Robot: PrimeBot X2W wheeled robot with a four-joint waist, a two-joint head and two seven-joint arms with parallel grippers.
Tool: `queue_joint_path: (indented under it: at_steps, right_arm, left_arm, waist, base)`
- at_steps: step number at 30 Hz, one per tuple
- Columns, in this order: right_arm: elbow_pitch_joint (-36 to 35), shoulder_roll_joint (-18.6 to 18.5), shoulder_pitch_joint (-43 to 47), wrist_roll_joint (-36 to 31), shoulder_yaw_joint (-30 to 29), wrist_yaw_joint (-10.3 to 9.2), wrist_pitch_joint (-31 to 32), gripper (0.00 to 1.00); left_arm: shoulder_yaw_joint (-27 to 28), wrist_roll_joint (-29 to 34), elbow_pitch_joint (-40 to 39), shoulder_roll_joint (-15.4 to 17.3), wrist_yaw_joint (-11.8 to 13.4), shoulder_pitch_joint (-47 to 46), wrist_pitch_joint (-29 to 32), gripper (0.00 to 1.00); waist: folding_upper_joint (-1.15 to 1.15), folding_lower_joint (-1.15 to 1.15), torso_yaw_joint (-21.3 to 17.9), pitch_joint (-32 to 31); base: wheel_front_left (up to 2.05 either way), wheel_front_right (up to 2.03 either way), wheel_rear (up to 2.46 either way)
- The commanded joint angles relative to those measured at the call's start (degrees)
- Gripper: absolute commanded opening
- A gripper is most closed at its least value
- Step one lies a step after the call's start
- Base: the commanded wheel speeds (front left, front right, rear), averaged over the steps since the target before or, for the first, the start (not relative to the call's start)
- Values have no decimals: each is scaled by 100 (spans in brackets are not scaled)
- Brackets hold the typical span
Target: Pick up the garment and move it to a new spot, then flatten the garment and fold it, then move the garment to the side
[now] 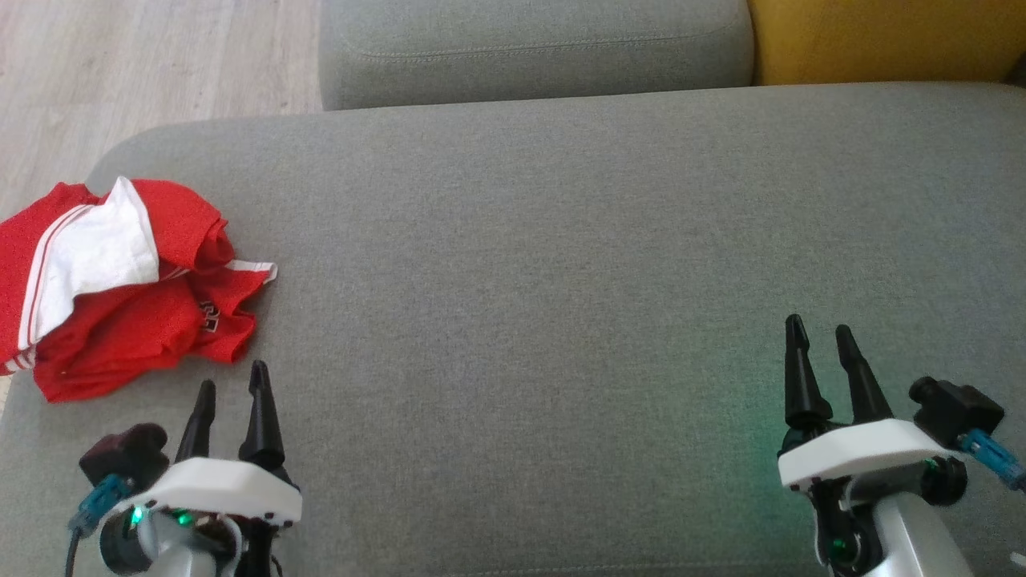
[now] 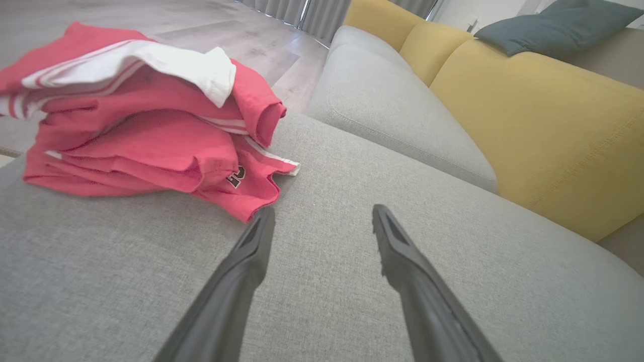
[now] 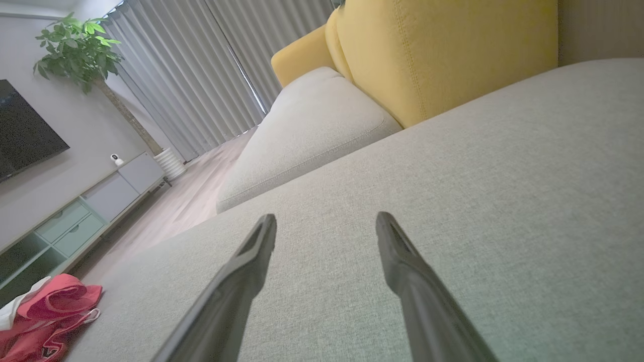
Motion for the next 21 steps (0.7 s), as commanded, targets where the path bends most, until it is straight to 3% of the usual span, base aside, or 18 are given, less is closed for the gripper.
queue_joint_path:
  at_steps: [1,21]
  right_arm:
    - [-227,-38,-346,-221,136,36,-125,100]
    - [-300,-46,-355,-1425,88,40,-446,100]
  left_arm:
    - [101,238,-229,108,59,-301,-90,100]
    - [55,1515,-350,129,176,-339,-408,100]
  waist:
    - [0,0,-4,-2]
    - [0,0,-17,18]
  base:
    - [0,0,0]
    - [0,0,0]
